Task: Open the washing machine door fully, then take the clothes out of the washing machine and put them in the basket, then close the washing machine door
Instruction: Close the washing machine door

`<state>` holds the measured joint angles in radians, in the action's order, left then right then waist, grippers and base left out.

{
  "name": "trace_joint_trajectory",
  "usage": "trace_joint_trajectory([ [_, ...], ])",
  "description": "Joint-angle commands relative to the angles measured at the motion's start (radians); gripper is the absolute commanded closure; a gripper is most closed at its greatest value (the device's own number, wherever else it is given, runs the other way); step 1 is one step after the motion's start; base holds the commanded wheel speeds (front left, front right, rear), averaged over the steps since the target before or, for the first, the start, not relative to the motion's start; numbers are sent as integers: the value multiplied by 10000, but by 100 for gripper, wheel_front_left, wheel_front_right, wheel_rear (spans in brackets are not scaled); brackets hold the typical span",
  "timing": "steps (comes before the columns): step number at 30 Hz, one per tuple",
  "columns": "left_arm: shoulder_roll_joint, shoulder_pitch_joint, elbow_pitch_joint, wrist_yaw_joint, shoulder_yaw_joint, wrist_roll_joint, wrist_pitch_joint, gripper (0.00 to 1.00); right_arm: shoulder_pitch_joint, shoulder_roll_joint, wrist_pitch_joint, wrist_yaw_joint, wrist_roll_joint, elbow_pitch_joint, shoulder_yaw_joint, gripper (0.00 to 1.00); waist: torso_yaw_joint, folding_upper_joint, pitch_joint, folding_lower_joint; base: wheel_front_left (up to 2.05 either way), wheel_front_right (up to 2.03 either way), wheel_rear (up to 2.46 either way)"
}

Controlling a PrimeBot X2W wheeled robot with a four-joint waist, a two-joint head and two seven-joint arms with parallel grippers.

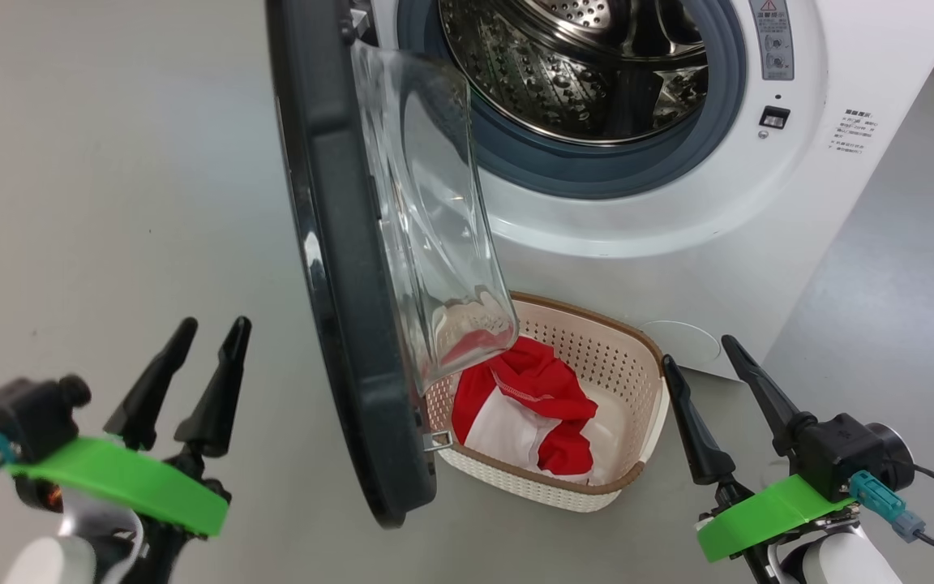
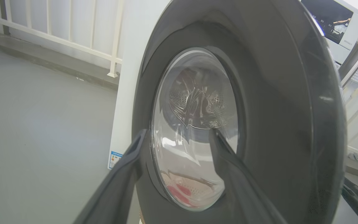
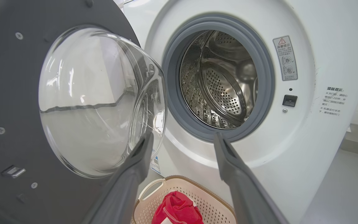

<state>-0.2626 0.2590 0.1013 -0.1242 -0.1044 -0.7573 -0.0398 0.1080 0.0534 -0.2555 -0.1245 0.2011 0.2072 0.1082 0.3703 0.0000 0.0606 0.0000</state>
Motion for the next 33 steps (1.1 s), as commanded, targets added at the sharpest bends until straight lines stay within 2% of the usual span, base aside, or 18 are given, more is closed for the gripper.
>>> trace_joint_trajectory([
  [1, -360, 151, -264, -58, 318, 178, 264, 0, 193, -31, -63, -62, 93, -241, 215, 0, -2, 0, -8, 0, 0, 0, 0],
  [6, -633, -106, 80, -52, -266, 1772, 2197, 0, 168, -32, -63, -62, 77, -246, 232, 0, -28, 0, -9, 0, 0, 0, 0],
  [10, -596, -222, 384, 231, -275, 2721, 2858, 0, 195, -32, -63, -62, 72, -240, 268, 0, -98, 0, 4, 0, 0, 0, 0],
  [16, -266, -567, 582, 682, 61, 3322, 3003, 0, 172, -32, -63, -62, 82, -220, 310, 0, -202, 0, 53, 0, 0, 0, 0],
  [21, 76, -742, 349, 895, 443, 3795, 3012, 0, 197, -32, -63, -62, 66, -189, 287, 0, -238, 0, 93, 0, 0, 0, 0],
  [33, 804, -1303, 297, 723, 981, 4442, 3014, 0, 135, -32, -63, -62, 182, -224, 262, 0, -279, 0, -79, 0, 0, 0, 0],
])
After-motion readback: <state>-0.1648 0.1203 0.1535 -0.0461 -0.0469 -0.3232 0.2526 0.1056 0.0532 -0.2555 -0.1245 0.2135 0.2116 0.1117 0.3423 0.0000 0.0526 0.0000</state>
